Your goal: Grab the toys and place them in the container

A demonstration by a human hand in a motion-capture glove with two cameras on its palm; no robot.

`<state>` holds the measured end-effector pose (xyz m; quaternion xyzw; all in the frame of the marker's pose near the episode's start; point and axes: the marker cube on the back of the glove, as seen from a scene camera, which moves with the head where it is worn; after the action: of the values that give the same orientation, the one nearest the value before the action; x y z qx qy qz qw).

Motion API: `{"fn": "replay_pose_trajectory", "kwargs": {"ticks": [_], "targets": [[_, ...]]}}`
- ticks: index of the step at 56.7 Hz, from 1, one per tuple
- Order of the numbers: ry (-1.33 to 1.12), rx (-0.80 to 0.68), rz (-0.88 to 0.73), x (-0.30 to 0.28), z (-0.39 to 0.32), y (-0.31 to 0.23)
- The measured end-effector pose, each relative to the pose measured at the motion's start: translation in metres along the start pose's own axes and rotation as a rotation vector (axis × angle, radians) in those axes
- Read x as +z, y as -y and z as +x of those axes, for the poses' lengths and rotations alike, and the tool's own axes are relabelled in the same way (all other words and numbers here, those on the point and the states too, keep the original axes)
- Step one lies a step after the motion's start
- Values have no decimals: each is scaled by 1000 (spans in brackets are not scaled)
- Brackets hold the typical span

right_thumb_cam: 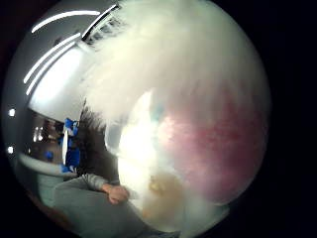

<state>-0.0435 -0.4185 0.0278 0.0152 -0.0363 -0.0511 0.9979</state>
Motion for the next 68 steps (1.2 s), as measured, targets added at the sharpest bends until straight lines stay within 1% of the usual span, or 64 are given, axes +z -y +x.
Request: {"fn": "replay_pose_trajectory", "kwargs": {"ticks": [6,13,21,25,33,45,50,53,58,63,68], "targets": [[-60,-81,-22,20,-26,17],[-79,-92,-65,38,-34,20],[-19,-80,-282,61,-31,5],[-4,-73,-336,69,-28,-3],[19,-89,-340,70,-29,-20],[35,-123,-318,53,-27,-50],[59,-141,-305,36,-28,-78],[81,-150,-295,22,-25,-104],[133,-159,-284,-1,-24,-162],[103,-167,-281,-14,-24,-226],[45,-131,-266,-17,-28,-288]]}}
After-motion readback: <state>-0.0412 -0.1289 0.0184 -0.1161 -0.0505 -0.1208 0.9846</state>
